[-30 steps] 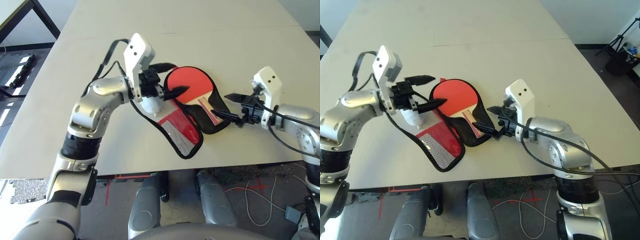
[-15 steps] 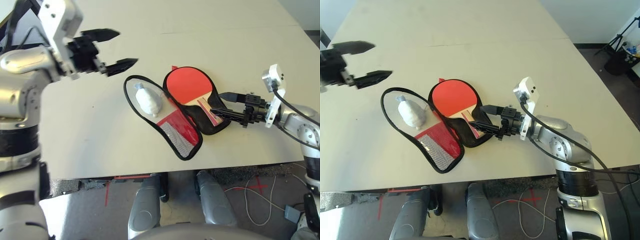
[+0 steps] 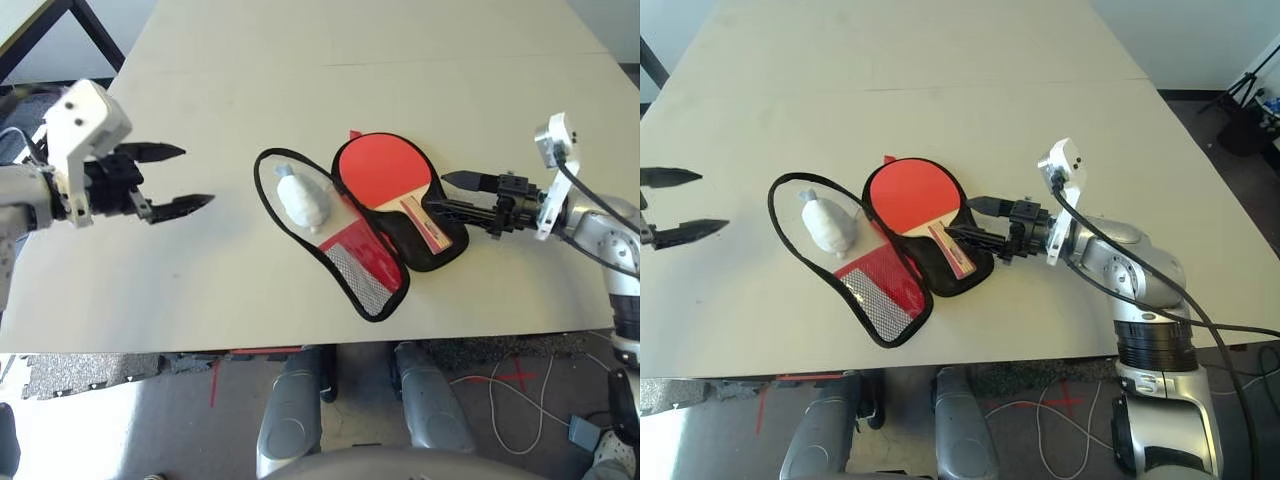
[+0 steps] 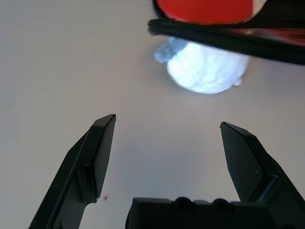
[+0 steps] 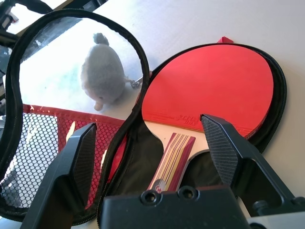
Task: Store the ping-pong paddle in its case and zip it.
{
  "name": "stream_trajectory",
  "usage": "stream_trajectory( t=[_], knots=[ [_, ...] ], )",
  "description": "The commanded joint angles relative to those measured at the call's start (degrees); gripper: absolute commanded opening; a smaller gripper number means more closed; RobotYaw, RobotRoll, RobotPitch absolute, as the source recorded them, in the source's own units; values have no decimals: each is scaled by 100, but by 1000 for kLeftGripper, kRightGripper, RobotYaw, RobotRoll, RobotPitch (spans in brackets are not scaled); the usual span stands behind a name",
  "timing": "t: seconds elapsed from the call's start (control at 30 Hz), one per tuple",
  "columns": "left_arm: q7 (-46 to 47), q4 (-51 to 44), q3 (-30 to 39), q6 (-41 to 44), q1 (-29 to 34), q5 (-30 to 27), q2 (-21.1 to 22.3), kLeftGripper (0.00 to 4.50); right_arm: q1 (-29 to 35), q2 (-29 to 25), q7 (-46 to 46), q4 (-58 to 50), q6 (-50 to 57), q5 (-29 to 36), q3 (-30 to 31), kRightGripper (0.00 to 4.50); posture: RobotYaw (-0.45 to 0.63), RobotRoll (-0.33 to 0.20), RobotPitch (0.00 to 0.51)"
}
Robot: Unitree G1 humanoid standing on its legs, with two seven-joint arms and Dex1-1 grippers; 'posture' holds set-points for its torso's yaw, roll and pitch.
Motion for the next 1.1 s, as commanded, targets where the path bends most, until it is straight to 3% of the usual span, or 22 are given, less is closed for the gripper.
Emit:
stream_trajectory(
  t=[0.03,0.27,0.37,0.6,0.8,1.1],
  knots=[
    [147,-454,-427,456,-231,-290,-271,4500,14,-102,87,90,-61,-19,9,4477,40,0,256],
    [351,-609,-1287,959,-1354,-541,-1113,4500,246,-638,457,215,-202,-170,29,4477,17,0,253],
    [488,-456,-1588,947,-1954,-543,-1677,4500,419,-1050,699,354,-342,-262,-42,4477,7,0,253],
    [961,254,-2122,202,-2981,-79,-3092,4500,504,-1444,837,730,-591,-419,-133,4477,-11,0,254],
    [1378,991,-2346,-551,-3122,425,-4023,4500,369,-1615,932,1088,-649,-495,-148,4477,-27,0,253],
    [1158,847,-2229,-599,-2800,503,-3702,4500,415,-1873,1195,1312,-553,-441,-213,4477,-26,0,248]
  ],
)
